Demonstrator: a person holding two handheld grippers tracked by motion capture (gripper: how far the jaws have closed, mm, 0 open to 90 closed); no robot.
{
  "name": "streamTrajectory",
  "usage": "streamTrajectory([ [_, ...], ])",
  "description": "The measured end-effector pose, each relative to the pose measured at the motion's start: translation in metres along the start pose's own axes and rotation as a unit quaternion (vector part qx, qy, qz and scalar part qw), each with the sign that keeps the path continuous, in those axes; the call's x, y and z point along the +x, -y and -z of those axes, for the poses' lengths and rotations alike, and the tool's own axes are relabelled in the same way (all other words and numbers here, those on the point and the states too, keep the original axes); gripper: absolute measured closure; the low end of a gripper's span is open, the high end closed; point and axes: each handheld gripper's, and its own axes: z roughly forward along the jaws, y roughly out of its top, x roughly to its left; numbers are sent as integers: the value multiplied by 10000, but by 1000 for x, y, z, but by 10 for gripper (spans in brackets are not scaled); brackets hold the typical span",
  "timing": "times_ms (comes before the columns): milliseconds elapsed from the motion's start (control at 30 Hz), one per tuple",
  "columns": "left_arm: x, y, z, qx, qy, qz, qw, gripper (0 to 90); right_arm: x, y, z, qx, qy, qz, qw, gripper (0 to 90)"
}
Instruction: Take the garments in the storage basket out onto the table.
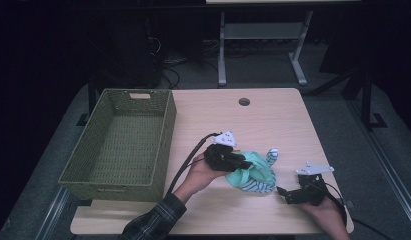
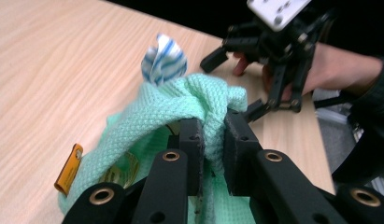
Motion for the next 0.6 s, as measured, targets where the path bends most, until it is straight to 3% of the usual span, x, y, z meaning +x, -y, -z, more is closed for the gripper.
streamTrajectory([
  [267,7,13,-9,329,-126,126,9993,785,0,0,0,-2,-7,13,10000,6],
  [600,12,30,-22,791,-285,118,9964,771,0,0,0,2,-13,15,10000,6],
])
